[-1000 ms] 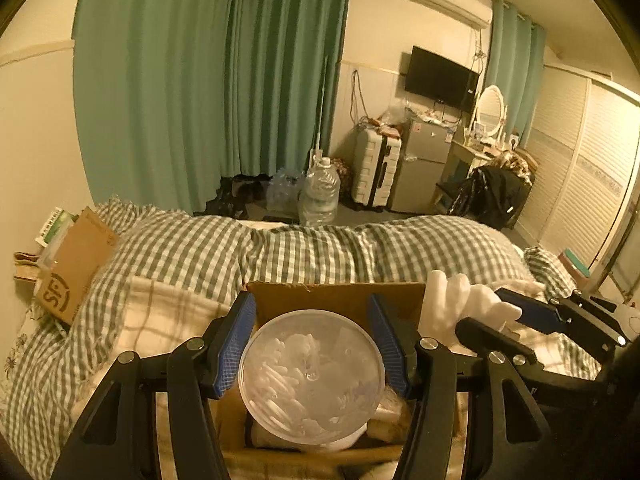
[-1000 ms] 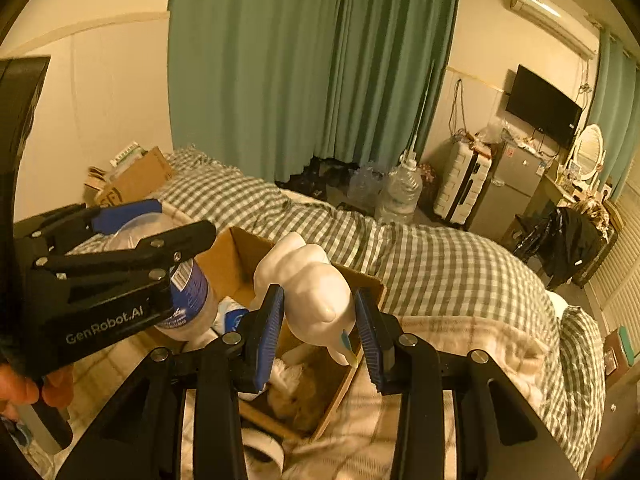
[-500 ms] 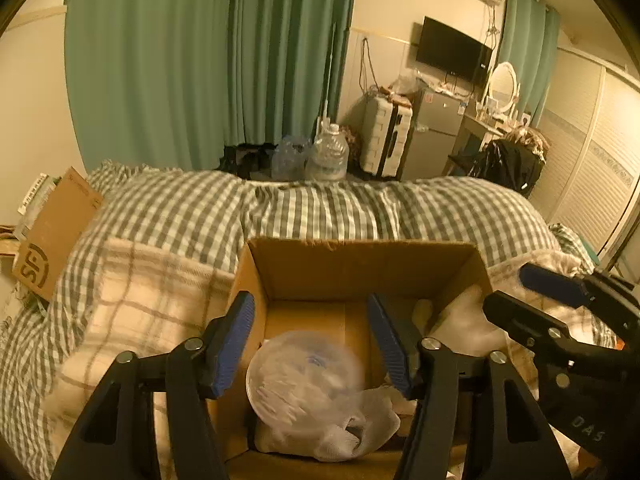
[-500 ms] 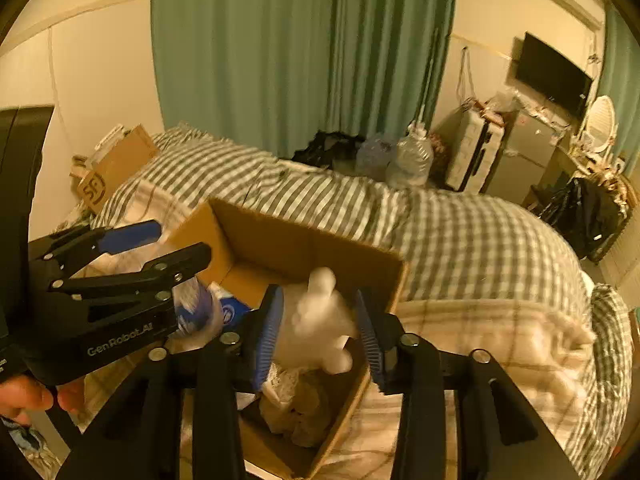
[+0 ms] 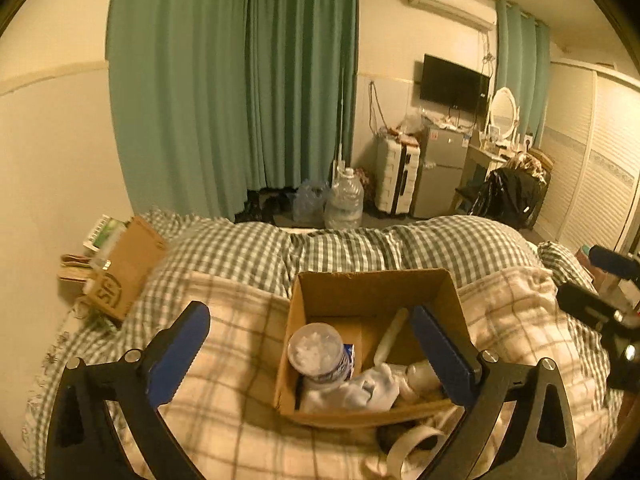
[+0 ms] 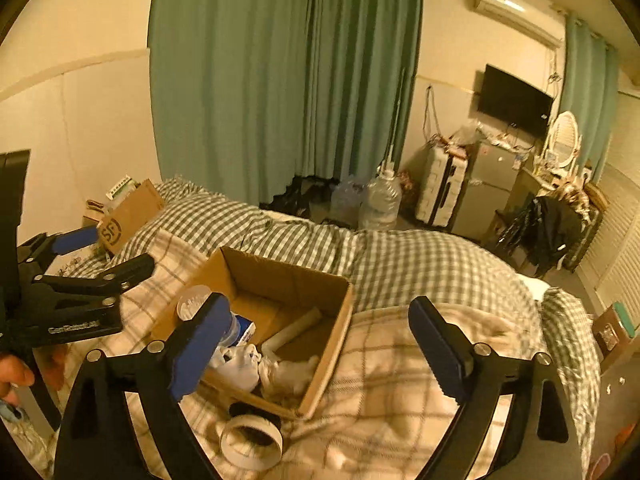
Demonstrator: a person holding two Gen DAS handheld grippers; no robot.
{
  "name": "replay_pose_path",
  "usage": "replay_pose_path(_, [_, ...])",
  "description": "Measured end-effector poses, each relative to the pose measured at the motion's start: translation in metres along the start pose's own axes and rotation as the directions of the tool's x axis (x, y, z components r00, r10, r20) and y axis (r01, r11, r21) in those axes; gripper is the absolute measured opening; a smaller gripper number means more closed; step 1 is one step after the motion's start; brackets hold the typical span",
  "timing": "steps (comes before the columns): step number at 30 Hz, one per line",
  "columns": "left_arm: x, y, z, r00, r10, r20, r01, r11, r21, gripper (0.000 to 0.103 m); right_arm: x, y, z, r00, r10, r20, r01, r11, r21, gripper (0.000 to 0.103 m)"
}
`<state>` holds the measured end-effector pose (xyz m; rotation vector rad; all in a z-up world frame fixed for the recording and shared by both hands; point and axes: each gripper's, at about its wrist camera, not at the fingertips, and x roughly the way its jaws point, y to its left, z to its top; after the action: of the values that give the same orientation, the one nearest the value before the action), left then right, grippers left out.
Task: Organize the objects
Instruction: 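Lower the jar into the box with the left tool while the right tool drops the figurine in, then grasp the white ring with the right tool and lift it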
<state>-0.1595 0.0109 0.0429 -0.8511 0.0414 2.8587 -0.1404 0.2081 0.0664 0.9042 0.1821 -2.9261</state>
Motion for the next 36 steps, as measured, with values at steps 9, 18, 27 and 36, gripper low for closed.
replay_pose_path(9, [-0.037,0.007,-0.059,0.999,0.035,0.028,-0.034,0.999,-0.015,0.103,-0.037,0.013,-0.054,1.000,-0.026,-0.013,0.026,0.998,0.049,0.099])
replay_pose_path(18, [-0.002,0.009,-0.128,0.994,0.072,-0.080,-0.075,0.996,-0.040,0.103,0.015,0.033,-0.116,0.991,-0.013,-0.136,0.022,0.998,0.066,0.099])
replay_pose_path(27, [0.027,0.018,-0.163,0.978,0.118,-0.175,-0.125,0.992,-0.032,0.103,0.065,0.053,-0.157,0.959,0.027,-0.283,-0.017,0.999,0.037,0.099])
replay_pose_path(36, [0.036,0.027,-0.171,0.970,0.114,-0.216,-0.130,0.990,-0.060,0.103,0.102,0.068,-0.170,0.920,0.031,-0.391,-0.032,0.999,0.004,0.099])
